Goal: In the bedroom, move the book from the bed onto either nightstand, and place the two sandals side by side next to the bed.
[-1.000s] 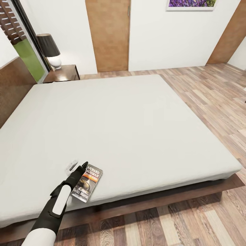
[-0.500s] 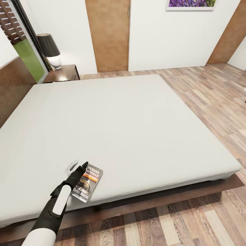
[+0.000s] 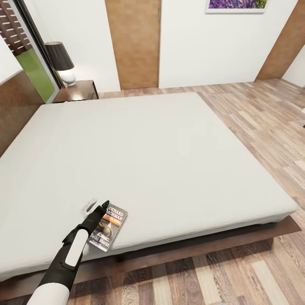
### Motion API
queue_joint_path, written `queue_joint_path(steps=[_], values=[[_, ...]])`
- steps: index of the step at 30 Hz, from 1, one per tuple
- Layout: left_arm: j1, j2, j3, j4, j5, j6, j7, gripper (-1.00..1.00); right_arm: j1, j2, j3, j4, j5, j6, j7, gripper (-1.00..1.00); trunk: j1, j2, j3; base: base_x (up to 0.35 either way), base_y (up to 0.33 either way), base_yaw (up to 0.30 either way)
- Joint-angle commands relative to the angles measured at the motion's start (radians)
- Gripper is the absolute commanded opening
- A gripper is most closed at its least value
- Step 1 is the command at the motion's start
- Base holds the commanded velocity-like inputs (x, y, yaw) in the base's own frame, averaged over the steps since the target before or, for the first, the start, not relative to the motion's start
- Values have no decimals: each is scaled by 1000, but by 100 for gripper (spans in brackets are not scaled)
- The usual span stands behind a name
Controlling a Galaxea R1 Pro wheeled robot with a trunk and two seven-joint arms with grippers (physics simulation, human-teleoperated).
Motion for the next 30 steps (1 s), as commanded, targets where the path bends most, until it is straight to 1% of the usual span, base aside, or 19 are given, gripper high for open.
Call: queue_joint_path(steps=[1,16,22,30], values=[[0,-1,3,-2,10,8,1,100,-1,-1,8,1,-6,-7,1,100,0,0,-1,0,-59,0],[0,0,5,-3,10,8,1,100,-1,1,8,1,-6,-7,0,100,0,0,-1,0,-6,-8],[0,0,4,-3,10,8,1,100,-1,1,8,1,-6,-7,0,100,0,0,-1,95,-84,0],[0,0,4,-3,10,8,1,100,-1,1,8,1,-6,-7,-1,100,0,0,-1,10,-9,0]])
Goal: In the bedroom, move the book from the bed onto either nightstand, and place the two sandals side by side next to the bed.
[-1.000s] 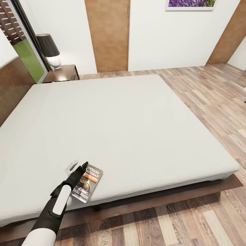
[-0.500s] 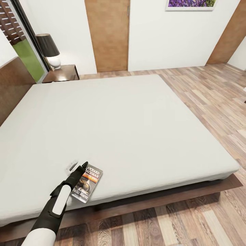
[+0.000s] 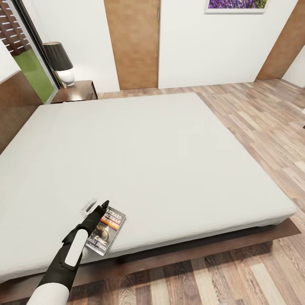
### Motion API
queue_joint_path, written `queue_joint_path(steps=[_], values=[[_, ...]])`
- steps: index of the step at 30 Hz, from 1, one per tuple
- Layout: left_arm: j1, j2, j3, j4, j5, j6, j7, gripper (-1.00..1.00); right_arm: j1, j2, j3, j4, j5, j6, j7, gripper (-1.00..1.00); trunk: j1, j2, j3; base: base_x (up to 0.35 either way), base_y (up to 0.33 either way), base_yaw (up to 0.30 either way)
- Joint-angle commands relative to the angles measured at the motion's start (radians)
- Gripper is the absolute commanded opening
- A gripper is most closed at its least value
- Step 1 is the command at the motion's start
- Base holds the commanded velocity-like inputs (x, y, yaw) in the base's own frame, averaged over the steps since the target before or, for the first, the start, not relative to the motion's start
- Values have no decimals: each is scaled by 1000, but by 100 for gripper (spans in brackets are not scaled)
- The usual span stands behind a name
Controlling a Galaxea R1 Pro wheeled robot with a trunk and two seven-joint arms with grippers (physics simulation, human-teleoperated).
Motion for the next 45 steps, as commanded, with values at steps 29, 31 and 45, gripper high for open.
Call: queue_joint_path(steps=[29,31,45], values=[[0,-1,4,-2,11,8,1,100,-1,-1,8,1,-7,-6,1,100,0,0,0,-3,0,-25],[0,-1,4,-2,11,8,1,100,-1,-1,8,1,-7,-6,1,100,0,0,0,-158,0,0],[0,-1,4,-2,13,8,1,100,-1,-1,8,1,-7,-6,1,100,0,0,0,-51,0,0]])
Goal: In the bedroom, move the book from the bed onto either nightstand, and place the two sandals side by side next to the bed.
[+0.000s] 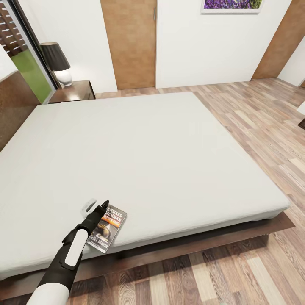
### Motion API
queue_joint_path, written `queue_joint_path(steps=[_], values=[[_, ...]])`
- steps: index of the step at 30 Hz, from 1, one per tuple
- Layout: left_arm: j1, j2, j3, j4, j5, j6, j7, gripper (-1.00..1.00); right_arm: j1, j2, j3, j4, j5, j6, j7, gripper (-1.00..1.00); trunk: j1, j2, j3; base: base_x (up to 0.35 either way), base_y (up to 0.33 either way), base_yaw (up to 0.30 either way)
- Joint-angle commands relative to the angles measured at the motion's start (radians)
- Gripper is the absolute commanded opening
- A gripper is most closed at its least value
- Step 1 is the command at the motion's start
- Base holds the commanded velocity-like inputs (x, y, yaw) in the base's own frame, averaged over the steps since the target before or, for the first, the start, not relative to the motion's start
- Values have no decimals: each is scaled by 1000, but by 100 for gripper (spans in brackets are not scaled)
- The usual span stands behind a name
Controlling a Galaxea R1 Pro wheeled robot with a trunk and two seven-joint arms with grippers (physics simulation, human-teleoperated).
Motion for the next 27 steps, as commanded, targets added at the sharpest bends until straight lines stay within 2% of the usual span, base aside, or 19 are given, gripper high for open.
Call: queue_joint_path(steps=[1,27], values=[[0,-1,3,-2,10,8,1,100,-1,-1,8,1,-7,-7,1,100,0,0,-1,0,0,0],[0,-1,3,-1,11,8,1,100,-1,-1,8,1,-7,-7,1,100,0,0,-1,-51,0,0]])
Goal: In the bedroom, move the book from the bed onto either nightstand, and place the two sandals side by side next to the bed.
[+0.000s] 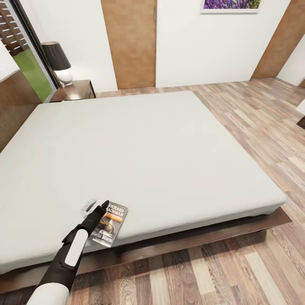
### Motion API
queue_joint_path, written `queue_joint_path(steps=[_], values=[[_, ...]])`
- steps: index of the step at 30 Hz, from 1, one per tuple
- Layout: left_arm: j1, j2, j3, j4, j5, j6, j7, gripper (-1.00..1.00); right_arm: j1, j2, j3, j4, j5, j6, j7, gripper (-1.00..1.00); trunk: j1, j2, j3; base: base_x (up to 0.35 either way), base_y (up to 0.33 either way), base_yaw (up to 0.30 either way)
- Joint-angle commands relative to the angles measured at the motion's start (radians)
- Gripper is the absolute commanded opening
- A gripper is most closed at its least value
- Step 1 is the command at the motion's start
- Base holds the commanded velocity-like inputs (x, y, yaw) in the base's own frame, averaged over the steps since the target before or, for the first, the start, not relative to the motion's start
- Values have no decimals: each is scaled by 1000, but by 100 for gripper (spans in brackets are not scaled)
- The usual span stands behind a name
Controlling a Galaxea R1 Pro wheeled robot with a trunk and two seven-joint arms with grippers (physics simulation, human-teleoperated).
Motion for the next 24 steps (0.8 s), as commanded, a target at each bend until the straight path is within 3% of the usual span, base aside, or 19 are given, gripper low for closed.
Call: queue_joint_path(steps=[1,24], values=[[0,-1,3,-2,10,8,1,100,-1,-1,8,1,-7,-7,1,100,0,0,-1,-135,0,0],[0,-1,3,-2,10,8,1,100,-1,-1,8,1,-7,-10,1,100,0,0,-1,-13,0,0]])
